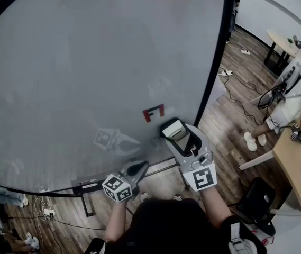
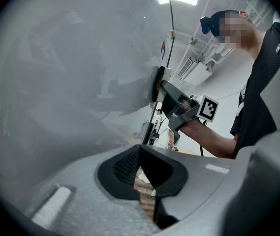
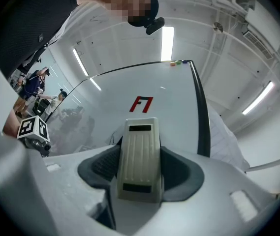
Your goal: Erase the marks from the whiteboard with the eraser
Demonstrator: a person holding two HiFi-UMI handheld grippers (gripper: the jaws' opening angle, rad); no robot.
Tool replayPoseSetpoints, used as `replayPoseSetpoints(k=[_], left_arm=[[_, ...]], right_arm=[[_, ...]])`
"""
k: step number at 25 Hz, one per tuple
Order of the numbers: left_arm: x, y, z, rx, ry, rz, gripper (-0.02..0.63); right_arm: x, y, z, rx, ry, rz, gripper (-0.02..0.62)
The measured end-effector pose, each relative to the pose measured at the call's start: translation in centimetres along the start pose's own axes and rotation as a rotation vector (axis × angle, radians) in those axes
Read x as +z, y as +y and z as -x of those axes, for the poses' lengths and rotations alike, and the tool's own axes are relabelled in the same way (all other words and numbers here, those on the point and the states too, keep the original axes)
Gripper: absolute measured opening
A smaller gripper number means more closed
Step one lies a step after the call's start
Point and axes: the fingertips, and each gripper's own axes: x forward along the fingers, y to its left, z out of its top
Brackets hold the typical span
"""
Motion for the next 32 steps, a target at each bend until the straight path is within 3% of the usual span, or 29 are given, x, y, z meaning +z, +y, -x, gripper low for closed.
replayPoseSetpoints(k=[11,19,23,32], left_arm=[[0.1,-0.6,0.0,0.017,-0.017,0.003,0.011],[-0.3,-1.8,-1.0,0.014,-0.018,0.003,0.011],[-0.6,-2.9,-1.3,0.012,-0.023,0.002,0.011],[-1.8,-5.4,-1.2,0.015,-0.021,0.007,0.011]], right_arm=[[-0.1,1.2,0.0,0.085,0.011,-0.023,0.255],[-2.8,2.0,2.0,0.219,0.148,0.076,0.256],[-3.1,2.5,3.9,0.221,0.106,-0.04,0.256],[-7.1,3.2,9.1,0.237,0.221,-0.145,0.256]])
